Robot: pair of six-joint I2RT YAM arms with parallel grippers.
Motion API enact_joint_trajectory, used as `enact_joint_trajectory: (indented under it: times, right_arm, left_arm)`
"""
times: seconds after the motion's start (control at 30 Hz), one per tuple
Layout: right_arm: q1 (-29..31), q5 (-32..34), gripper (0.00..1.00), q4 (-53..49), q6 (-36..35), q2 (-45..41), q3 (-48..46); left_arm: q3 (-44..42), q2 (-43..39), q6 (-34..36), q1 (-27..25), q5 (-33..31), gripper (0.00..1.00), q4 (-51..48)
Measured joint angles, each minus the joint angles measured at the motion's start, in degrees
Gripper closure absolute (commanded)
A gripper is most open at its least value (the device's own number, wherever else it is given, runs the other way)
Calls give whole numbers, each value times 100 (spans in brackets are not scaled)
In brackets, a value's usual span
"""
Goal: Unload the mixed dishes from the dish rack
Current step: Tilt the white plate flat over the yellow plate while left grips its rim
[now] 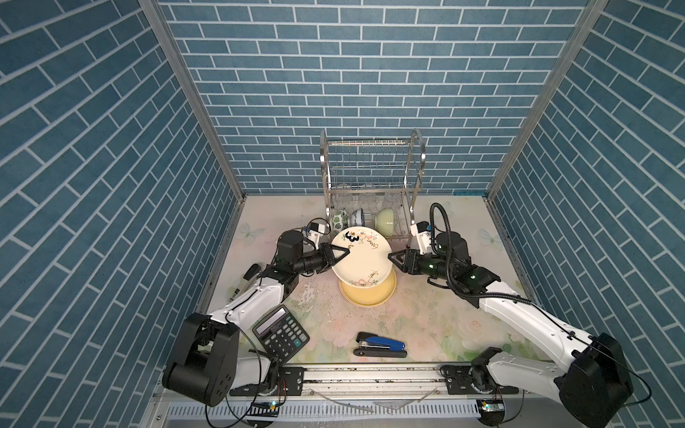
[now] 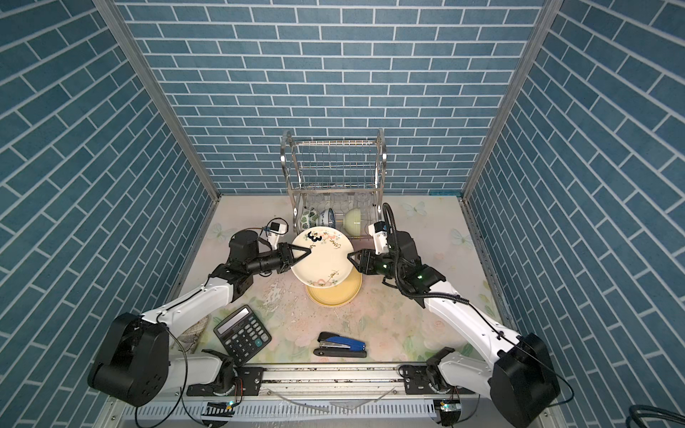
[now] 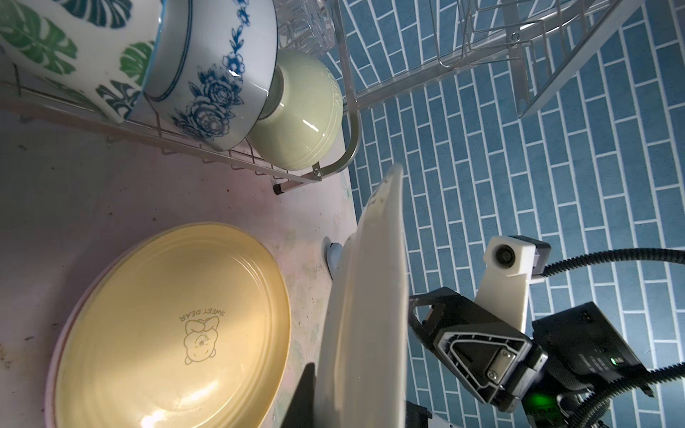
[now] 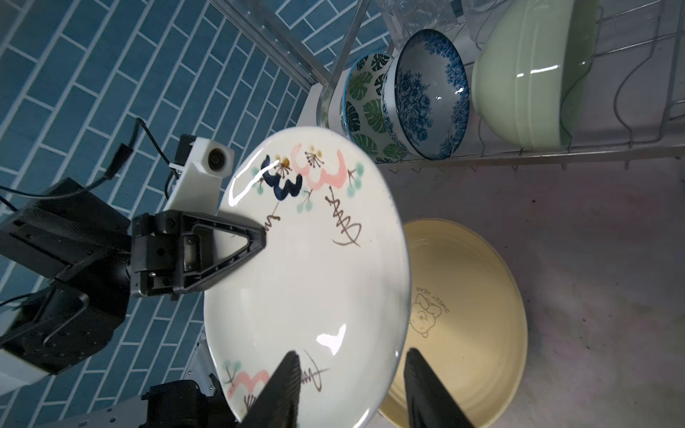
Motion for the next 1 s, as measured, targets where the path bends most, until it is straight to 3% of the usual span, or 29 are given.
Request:
enact_joint_trajectory:
  times: [0.33,0.63,0.8,0.87,1.0]
  right_arm:
    - [-57,-164,59,442,313,533,-4]
    - [-87,-162,85,597,428,737,-11]
    - [-184,-170,98,918,925,903,-133]
    - [-186,-162,100,1008,997,940,-219]
    - [-192,-175,100,1110,1056,946,-380]
  left_arm:
    - [-219,337,-411,-55,146,100,905]
    - [-251,435,-535,-122,149,100,1266]
    - [-264,636,-577,-144,98,100,1379]
    - [-282,710,-570,-146,103,94,1377]
    - [-293,734,-393,-166,83,70,1134]
